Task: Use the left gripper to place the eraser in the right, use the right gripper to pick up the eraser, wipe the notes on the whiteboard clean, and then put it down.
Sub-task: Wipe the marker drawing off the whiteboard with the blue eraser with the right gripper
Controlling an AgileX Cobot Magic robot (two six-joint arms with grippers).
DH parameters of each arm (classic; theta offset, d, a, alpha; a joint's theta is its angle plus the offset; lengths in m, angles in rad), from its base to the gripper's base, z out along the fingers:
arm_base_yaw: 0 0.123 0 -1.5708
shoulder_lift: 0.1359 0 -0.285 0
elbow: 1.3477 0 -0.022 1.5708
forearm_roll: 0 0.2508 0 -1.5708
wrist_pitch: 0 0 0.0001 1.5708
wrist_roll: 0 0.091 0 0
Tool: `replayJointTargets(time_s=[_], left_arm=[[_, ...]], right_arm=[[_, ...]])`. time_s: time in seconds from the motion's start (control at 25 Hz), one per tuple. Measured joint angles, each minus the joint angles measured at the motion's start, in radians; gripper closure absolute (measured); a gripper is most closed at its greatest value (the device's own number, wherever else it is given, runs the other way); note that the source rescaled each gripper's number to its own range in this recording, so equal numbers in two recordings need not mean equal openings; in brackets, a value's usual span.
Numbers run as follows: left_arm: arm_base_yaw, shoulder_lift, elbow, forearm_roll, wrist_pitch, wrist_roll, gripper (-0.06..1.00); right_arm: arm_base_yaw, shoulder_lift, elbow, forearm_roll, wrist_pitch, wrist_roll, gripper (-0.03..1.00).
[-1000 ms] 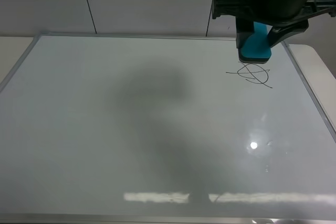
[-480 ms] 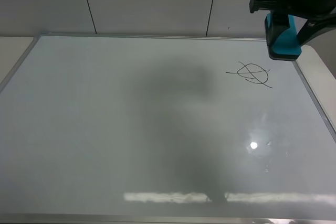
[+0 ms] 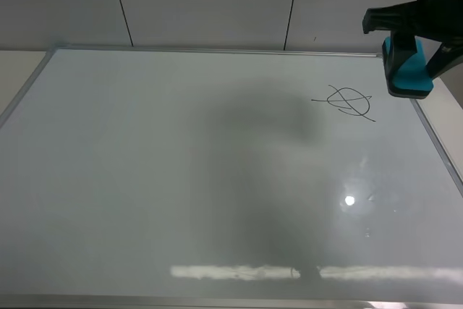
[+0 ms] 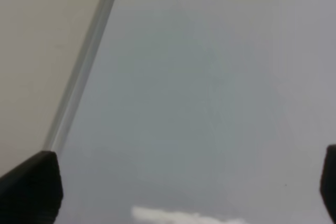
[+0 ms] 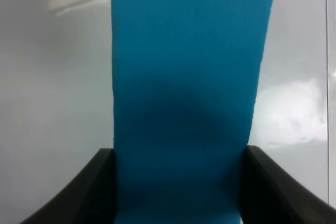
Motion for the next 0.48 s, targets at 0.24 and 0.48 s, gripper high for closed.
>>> replayJointTargets(time_s=[0.24,0.48], left_arm=[[0.000,0.000,0.000,0.000,0.000,0.000,-0.05],[0.000,0.000,0.000,0.000,0.000,0.000,-0.05]], right_arm=[[0.000,0.001,0.121,-0.032,0.005,-0.002,0.97],[0.000,0.001,0.231,-0.034,0.001,-0.002,0.97]])
